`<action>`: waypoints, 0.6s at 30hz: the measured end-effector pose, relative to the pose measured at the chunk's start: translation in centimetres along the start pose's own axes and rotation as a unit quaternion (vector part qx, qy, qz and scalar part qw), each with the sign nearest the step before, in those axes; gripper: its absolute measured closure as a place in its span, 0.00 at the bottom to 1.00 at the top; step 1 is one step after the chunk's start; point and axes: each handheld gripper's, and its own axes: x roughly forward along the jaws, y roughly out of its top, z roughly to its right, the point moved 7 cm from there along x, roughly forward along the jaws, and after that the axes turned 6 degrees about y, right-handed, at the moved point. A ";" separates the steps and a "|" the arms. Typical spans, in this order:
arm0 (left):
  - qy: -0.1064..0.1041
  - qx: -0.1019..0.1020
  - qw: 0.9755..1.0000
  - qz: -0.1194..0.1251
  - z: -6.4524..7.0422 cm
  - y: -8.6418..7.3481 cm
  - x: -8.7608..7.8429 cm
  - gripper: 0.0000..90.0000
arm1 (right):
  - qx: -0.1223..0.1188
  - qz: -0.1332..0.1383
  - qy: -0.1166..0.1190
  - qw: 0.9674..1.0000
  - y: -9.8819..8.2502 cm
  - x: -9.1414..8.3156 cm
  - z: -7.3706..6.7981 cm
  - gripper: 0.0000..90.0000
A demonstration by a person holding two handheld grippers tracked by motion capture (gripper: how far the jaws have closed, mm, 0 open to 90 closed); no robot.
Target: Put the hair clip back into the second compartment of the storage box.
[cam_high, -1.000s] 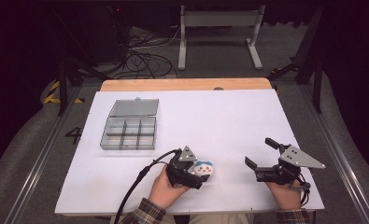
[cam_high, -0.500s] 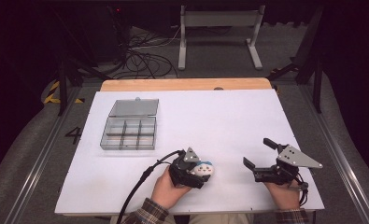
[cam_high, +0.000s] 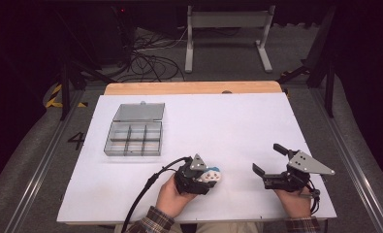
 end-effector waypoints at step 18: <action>0.026 -0.001 1.000 0.014 -1.8 0.2 -2.3 0.51 | 0.001 0.002 -0.002 1.000 0.0 0.0 0.0 0.00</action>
